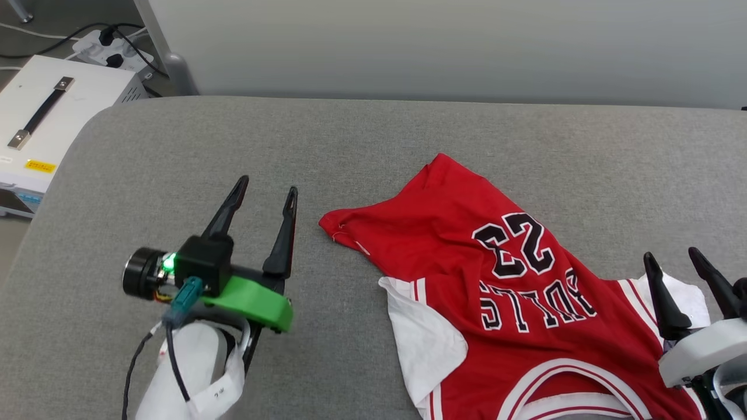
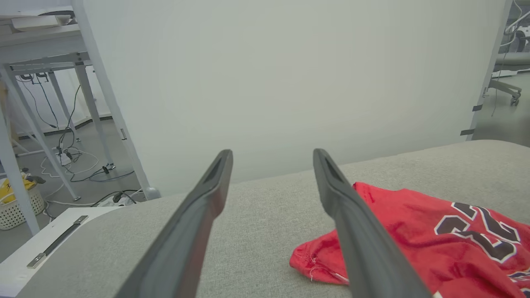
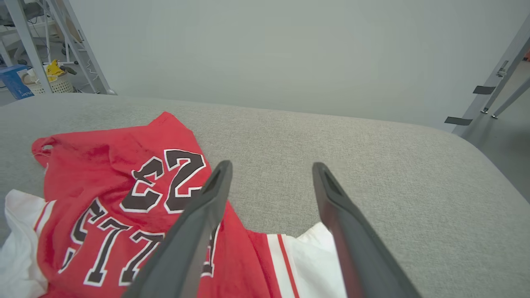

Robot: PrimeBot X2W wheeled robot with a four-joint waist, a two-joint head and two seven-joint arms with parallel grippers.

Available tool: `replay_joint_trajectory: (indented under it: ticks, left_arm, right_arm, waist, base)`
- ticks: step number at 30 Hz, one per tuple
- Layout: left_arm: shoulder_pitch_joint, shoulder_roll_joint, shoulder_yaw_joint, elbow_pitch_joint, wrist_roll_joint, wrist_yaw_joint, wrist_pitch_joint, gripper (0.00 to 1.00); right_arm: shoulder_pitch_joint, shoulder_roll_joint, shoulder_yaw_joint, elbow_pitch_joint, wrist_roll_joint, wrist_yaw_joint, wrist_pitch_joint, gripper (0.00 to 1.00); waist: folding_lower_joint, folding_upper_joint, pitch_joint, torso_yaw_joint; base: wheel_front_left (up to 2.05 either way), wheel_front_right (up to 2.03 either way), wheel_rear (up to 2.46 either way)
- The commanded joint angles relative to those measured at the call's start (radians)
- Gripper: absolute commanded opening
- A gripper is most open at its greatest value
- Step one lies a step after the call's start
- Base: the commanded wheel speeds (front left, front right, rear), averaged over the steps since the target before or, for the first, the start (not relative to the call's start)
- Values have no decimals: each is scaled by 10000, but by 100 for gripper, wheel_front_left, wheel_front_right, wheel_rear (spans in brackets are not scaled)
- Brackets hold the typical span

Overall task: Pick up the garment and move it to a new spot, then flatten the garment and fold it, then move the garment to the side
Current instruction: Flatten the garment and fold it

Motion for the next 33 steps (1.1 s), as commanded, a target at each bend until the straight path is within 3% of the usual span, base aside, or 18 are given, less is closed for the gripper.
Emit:
replay_joint_trajectory:
  ticks: [1, 5, 11, 16, 22, 29, 33]
  left_arm:
    - [-502, 253, -327, 283, -106, -75, -56, 100]
    - [-1864, 1122, -2026, 836, -892, -105, 638, 100]
    - [-3764, 2391, -4797, 1113, -3113, -108, 3196, 100]
    - [-5046, 3028, -7080, 926, -5016, -109, 5536, 100]
    - [-6264, 3320, -9253, 683, -6681, -110, 7465, 100]
    - [-7432, 3212, -11248, 1140, -7348, -110, 8808, 100]
    - [-7059, 3188, -11291, 1289, -7163, -111, 9566, 100]
  right_arm:
    - [146, 124, -17, -156, -175, -7, 49, 100]
    - [111, 363, 82, -467, -464, -7, 178, 100]
    - [18, 532, 173, -587, -630, -7, 174, 100]
    - [-139, 566, 246, -468, -649, -7, 98, 100]
    - [-491, 615, 456, -328, -725, -7, 13, 100]
    - [-1284, 708, 973, 78, -736, -7, -216, 100]
    - [-1548, 760, 1121, 288, -688, -7, -336, 100]
  waist:
    - [0, 0, 97, -41]
    - [0, 0, 280, -147]
    - [0, 0, 500, -316]
    - [0, 0, 714, -459]
    - [0, 0, 1112, -706]
    - [0, 0, 2009, -1268]
    - [0, 0, 2363, -1481]
  base:
    - [0, 0, 0]
    - [0, 0, 0]
    - [0, 0, 0]
    - [0, 0, 0]
    - [0, 0, 0]
    - [0, 0, 0]
    - [0, 0, 0]
